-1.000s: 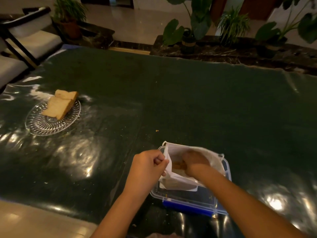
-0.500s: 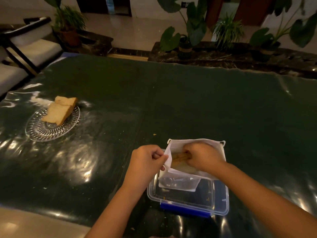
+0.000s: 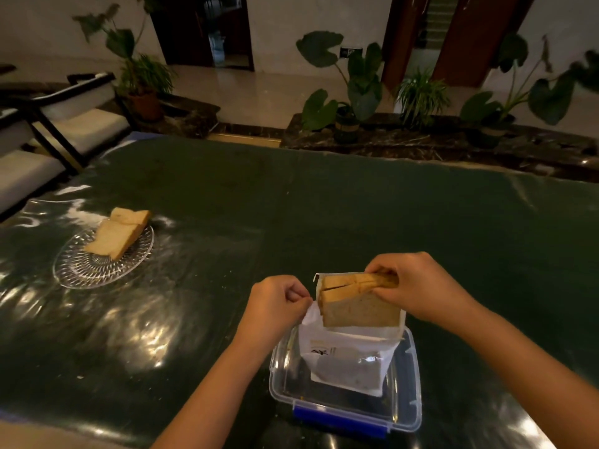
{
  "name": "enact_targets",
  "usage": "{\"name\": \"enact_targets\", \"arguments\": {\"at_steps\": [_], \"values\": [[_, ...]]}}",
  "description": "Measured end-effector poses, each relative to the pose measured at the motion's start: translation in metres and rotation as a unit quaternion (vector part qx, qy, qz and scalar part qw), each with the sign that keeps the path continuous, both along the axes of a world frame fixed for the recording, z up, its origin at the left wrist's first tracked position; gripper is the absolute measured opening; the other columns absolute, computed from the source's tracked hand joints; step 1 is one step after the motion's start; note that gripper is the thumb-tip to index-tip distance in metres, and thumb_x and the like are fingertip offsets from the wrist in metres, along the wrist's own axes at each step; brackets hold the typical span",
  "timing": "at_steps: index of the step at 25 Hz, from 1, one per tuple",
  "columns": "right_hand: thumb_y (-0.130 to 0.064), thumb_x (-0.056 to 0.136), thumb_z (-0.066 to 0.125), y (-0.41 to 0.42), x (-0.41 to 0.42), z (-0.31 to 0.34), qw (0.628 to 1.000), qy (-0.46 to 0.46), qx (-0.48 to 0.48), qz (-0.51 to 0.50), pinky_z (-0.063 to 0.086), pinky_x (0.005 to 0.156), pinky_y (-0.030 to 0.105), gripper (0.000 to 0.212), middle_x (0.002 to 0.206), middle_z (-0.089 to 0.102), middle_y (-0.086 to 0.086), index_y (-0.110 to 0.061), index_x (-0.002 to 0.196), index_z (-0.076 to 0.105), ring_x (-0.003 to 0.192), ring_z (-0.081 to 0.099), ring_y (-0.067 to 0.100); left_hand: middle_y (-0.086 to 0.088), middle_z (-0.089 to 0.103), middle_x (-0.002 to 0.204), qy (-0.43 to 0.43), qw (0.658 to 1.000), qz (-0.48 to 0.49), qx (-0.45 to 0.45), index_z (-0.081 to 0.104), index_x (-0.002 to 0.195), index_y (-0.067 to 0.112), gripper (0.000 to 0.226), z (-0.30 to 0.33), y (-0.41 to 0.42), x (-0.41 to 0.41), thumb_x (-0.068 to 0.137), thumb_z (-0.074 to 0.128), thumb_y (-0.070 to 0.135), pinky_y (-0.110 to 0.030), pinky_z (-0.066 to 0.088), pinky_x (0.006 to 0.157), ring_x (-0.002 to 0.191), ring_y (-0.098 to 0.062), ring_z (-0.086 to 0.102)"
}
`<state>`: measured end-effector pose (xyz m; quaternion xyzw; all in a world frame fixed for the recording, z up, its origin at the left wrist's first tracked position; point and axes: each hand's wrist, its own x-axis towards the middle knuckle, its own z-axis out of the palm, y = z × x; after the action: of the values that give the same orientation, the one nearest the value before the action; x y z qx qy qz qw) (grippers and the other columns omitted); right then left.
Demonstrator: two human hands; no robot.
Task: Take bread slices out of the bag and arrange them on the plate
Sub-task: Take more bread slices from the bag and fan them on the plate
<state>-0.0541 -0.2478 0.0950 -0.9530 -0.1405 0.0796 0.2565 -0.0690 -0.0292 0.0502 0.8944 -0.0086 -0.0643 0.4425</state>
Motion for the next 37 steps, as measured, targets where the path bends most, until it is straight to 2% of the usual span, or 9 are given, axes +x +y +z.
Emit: {"name": "enact_targets", "arguments": {"at_steps": [8, 11, 13, 17, 20, 22, 29, 32, 37], "values": [[-0.022, 0.076, 0.069, -0.017, -0.003, 0.016, 0.998, -0.02, 0.054, -0.022, 0.054, 0.062, 0.018, 0.02, 0.078, 0.065, -0.016, -0.041, 0.08, 0.062, 0.077, 0.061, -0.005, 0.01, 0.066, 0.076, -0.033, 0.999, 0.008, 0.007, 0.066, 0.08, 0.03, 0.018, -0.005, -0.002, 0.001, 0.078, 0.068, 0.012, -0.007, 0.047, 0.054, 0.068, 0.008, 0.06], [-0.022, 0.073, 0.071, -0.021, 0.0, 0.038, 0.995, -0.048, 0.082, -0.022, 0.054, 0.057, 0.014, 0.023, 0.077, 0.066, -0.019, -0.043, 0.077, 0.063, 0.082, 0.058, -0.013, 0.013, 0.057, 0.124, -0.032, 0.996, -0.038, -0.073, 0.05, 0.124, 0.034, 0.058, 0.0, 0.0, 0.008, 0.072, 0.073, 0.027, -0.015, 0.045, 0.087, 0.105, 0.009, 0.053], [-0.019, 0.071, 0.072, -0.019, 0.004, 0.051, 0.992, -0.066, 0.108, -0.008, 0.052, 0.064, 0.008, 0.027, 0.077, 0.067, -0.019, -0.044, 0.075, 0.063, 0.084, 0.058, -0.013, 0.023, 0.042, 0.137, -0.045, 0.991, -0.101, -0.08, 0.032, 0.132, 0.047, 0.08, 0.011, -0.003, 0.015, 0.064, 0.075, 0.045, -0.02, 0.034, 0.1, 0.123, 0.007, 0.039], [-0.018, 0.071, 0.072, -0.008, 0.018, 0.067, 0.986, -0.066, 0.148, 0.027, 0.055, 0.064, 0.012, 0.025, 0.079, 0.067, -0.018, -0.041, 0.078, 0.065, 0.084, 0.06, -0.011, 0.029, 0.063, 0.109, -0.086, 0.98, -0.106, -0.143, 0.055, 0.106, 0.056, 0.042, 0.032, -0.006, 0.027, 0.069, 0.07, 0.044, -0.021, 0.052, 0.081, 0.104, 0.005, 0.057], [-0.021, 0.072, 0.072, 0.006, 0.029, 0.068, 0.982, -0.05, 0.177, 0.05, 0.056, 0.062, 0.018, 0.022, 0.082, 0.068, -0.017, -0.038, 0.084, 0.067, 0.084, 0.061, -0.008, 0.022, 0.07, 0.098, -0.145, 0.967, -0.069, -0.197, 0.066, 0.095, 0.046, 0.03, 0.036, 0.007, 0.028, 0.077, 0.07, 0.022, -0.016, 0.053, 0.073, 0.094, 0.0, 0.064], [-0.022, 0.071, 0.073, 0.021, 0.038, 0.065, 0.976, -0.029, 0.21, 0.054, 0.055, 0.065, 0.019, 0.022, 0.084, 0.069, -0.016, -0.038, 0.085, 0.068, 0.084, 0.061, -0.007, 0.017, 0.072, 0.094, -0.159, 0.959, -0.043, -0.231, 0.069, 0.092, 0.04, 0.021, 0.038, 0.02, 0.024, 0.075, 0.071, 0.028, -0.015, 0.052, 0.068, 0.089, -0.002, 0.066], [-0.011, 0.072, 0.072, 0.101, 0.055, 0.025, 0.871, 0.221, 0.439, -0.004, 0.054, 0.081, 0.031, 0.043, 0.106, 0.069, -0.004, -0.028, 0.11, 0.061, 0.099, 0.065, 0.011, 0.016, 0.074, 0.082, -0.181, 0.945, 0.066, -0.266, 0.072, 0.084, 0.04, 0.017, 0.038, 0.097, 0.009, 0.068, 0.069, 0.034, -0.015, 0.051, 0.061, 0.078, 0.0, 0.067], [-0.01, 0.074, 0.07, 0.155, 0.053, 0.009, 0.861, 0.23, 0.453, -0.022, 0.053, 0.087, 0.038, 0.033, 0.106, 0.07, 0.0, -0.022, 0.104, 0.064, 0.1, 0.065, 0.015, 0.012, 0.075, 0.083, -0.166, 0.933, 0.114, -0.299, 0.073, 0.082, 0.034, 0.016, 0.035, 0.146, 0.004, 0.073, 0.07, 0.02, -0.017, 0.054, 0.061, 0.08, -0.005, 0.069], [-0.007, 0.074, 0.07, 0.272, 0.041, -0.003, 0.849, 0.183, 0.494, -0.034, 0.057, 0.064, 0.025, 0.025, 0.088, 0.073, -0.007, -0.023, 0.093, 0.069, 0.088, 0.069, 0.011, 0.008, 0.076, 0.082, -0.131, 0.916, 0.146, -0.35, 0.069, 0.09, 0.022, 0.023, 0.029, 0.256, -0.009, 0.079, 0.063, 0.002, -0.019, 0.056, 0.062, 0.082, -0.009, 0.07]]}}
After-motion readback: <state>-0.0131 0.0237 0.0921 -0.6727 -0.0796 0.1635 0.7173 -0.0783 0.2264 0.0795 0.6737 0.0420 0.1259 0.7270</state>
